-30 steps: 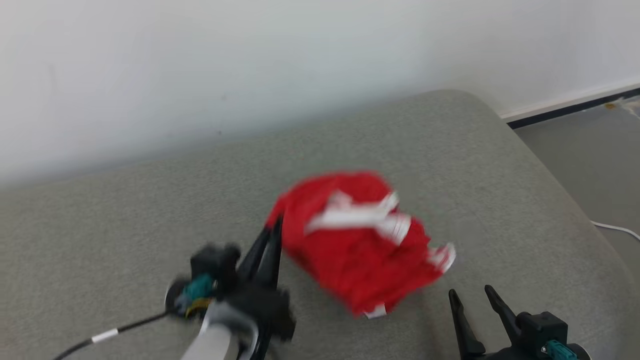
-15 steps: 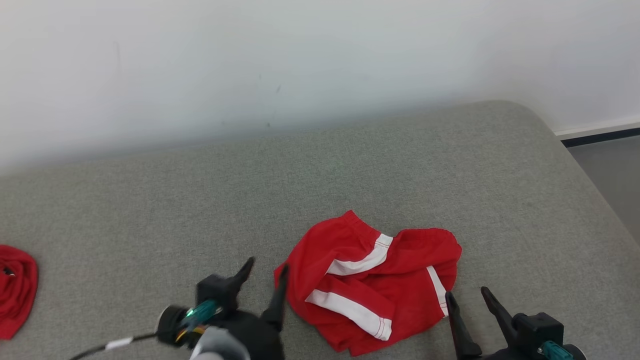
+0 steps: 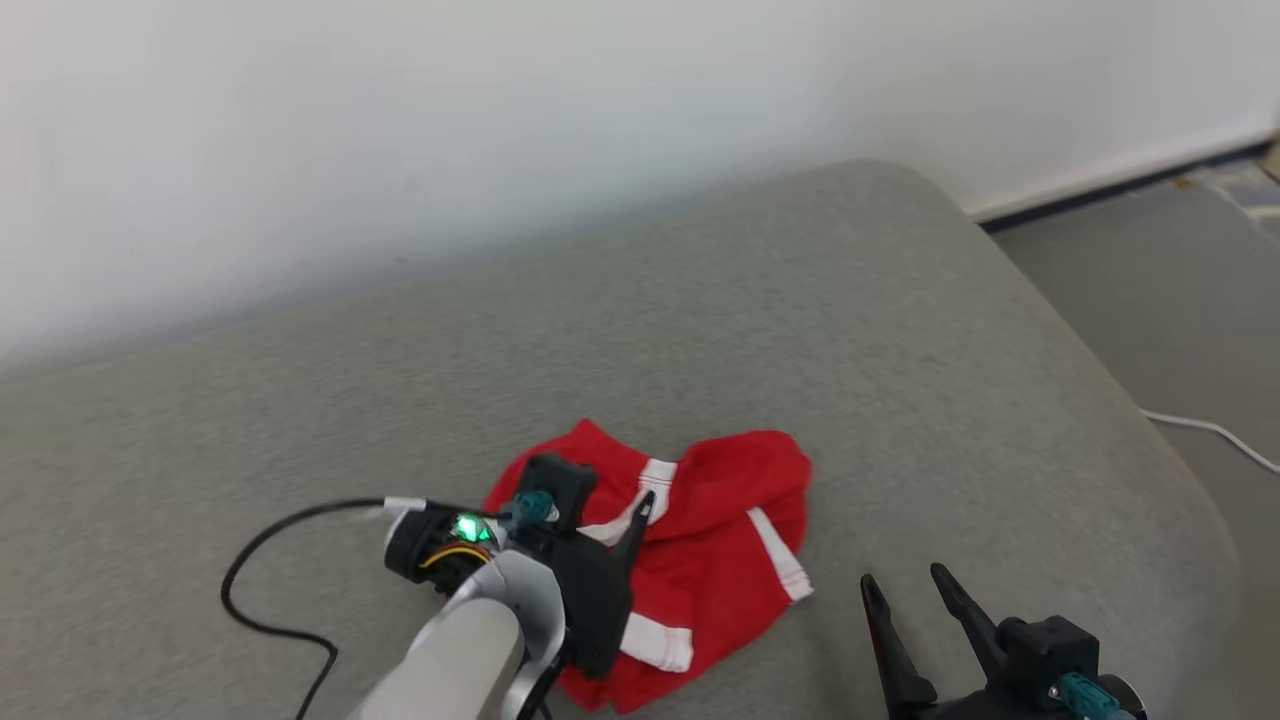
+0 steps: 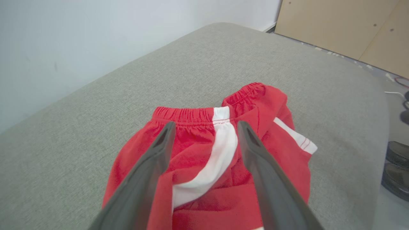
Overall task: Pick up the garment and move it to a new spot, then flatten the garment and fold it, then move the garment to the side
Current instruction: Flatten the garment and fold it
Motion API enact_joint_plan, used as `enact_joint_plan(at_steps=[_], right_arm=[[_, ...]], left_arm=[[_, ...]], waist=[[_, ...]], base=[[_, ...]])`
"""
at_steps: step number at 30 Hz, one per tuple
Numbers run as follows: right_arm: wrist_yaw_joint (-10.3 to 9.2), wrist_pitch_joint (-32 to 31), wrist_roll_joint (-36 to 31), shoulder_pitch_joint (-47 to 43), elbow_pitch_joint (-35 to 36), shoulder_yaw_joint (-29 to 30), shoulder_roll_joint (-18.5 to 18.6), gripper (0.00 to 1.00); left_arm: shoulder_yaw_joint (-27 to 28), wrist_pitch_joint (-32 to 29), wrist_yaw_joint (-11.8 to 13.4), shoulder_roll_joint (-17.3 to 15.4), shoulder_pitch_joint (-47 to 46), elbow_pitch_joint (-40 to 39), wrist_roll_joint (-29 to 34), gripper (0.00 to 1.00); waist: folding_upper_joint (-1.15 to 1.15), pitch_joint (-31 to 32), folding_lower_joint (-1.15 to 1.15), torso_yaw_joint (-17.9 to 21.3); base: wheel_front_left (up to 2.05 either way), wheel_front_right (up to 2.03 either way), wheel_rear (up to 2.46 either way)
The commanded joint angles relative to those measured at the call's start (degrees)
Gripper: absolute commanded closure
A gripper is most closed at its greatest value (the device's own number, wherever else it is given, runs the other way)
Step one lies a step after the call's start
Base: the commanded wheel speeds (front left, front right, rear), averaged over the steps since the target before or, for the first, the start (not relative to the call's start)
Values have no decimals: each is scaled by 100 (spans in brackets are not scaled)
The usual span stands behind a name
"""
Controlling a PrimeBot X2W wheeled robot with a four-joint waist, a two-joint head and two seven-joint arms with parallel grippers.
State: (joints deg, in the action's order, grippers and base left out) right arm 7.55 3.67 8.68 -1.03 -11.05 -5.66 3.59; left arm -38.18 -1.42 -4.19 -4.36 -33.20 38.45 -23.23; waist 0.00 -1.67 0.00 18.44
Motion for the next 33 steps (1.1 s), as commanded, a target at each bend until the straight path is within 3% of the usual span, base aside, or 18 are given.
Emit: enact_joint_plan(at_steps=[1,6,14,15,16,20,26,31,32,33], right_arm=[[-12,64,50,111,-15,-2,-26,0],[-12,160,63,171,-98,14,-42,0],[-12,285,106,228,-206,14,-57,0],[-12,295,100,226,-218,20,-57,0],[-12,294,90,233,-229,19,-57,0],[-12,279,47,274,-251,3,-62,0],[-12,229,20,291,-269,-49,-62,0],[-12,184,22,255,-256,-103,-56,0],[-12,176,27,248,-249,-108,-50,0],[-12,168,32,243,-241,-119,-47,0]], left_arm=[[7,-87,92,5,-197,227,78,0],[58,-345,427,-12,-508,814,119,0],[76,-390,373,-5,-699,1218,10,3],[58,-365,380,-5,-731,1248,35,61],[44,-337,364,2,-749,1273,52,100],[0,-174,267,28,-819,1367,23,100],[-19,557,252,107,-1082,1131,2,100],[-307,153,103,128,-1203,1292,-8,98],[-388,42,63,134,-1262,1317,38,53],[-437,-57,67,134,-1312,1366,65,0]], waist=[[0,-323,0,671],[0,-480,0,984],[0,-593,0,1063],[0,-596,0,1054],[0,-595,0,1037],[0,-565,0,949],[0,-479,0,780],[0,-386,0,719],[0,-380,0,715],[0,-379,0,714]], base=[[0,0,0],[0,0,0],[0,0,0],[0,0,0],[0,0,0],[0,0,0],[0,0,0],[0,0,0],[0,0,0],[0,0,0]])
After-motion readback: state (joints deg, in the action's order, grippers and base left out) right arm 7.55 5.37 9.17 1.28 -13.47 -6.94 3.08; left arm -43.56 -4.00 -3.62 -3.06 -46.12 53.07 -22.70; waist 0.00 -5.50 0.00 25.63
